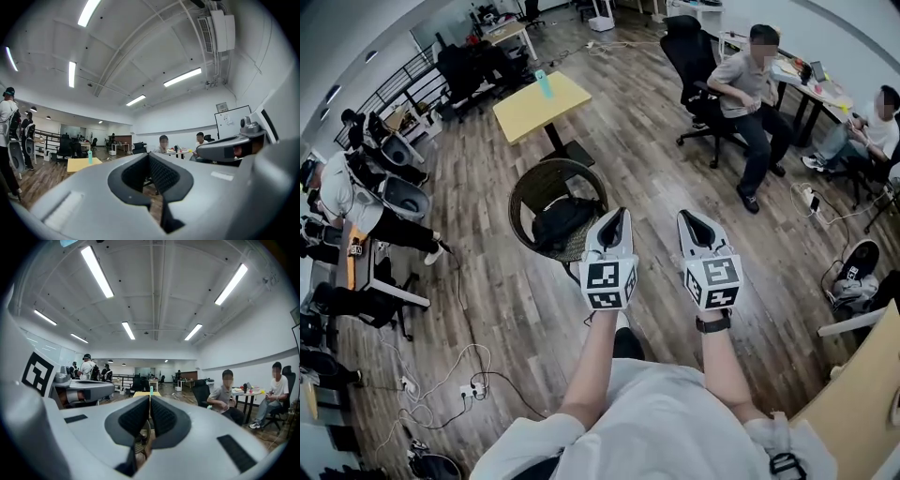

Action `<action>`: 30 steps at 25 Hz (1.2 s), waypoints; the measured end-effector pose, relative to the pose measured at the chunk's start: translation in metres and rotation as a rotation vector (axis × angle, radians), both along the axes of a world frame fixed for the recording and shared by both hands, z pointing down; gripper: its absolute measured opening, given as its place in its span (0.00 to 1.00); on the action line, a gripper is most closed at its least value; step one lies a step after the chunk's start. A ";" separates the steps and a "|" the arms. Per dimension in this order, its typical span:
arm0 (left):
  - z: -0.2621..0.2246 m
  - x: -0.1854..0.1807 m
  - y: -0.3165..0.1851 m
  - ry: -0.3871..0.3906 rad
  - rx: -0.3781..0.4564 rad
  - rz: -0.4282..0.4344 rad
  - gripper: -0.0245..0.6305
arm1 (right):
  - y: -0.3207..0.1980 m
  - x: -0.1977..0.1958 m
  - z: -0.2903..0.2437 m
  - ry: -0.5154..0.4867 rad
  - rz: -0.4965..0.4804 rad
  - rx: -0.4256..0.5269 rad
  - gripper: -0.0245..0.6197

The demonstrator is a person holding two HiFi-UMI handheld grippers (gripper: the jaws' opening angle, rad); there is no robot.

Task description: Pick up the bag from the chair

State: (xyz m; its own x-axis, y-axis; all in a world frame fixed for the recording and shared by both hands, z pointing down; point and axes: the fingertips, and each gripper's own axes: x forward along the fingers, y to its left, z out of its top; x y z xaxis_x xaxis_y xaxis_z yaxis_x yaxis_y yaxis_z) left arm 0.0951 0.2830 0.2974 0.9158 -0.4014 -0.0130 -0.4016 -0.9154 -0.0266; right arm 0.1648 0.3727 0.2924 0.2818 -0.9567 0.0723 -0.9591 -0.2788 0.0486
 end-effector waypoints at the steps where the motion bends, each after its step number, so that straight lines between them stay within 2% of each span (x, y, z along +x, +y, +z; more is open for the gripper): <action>1: -0.004 0.003 -0.018 0.003 0.005 -0.003 0.05 | -0.018 0.002 -0.005 0.004 -0.003 0.003 0.05; 11: -0.035 0.007 -0.195 0.048 0.015 -0.059 0.05 | -0.197 0.011 -0.028 0.030 -0.061 0.006 0.05; 17: -0.013 -0.021 -0.289 0.063 -0.033 -0.143 0.05 | -0.296 -0.016 -0.010 0.035 -0.159 -0.039 0.05; 23: 0.016 -0.049 -0.361 0.039 -0.107 -0.223 0.05 | -0.377 -0.043 0.002 0.063 -0.278 -0.096 0.05; 30: 0.041 -0.071 -0.435 0.011 -0.155 -0.334 0.05 | -0.472 -0.040 0.028 0.053 -0.394 -0.149 0.05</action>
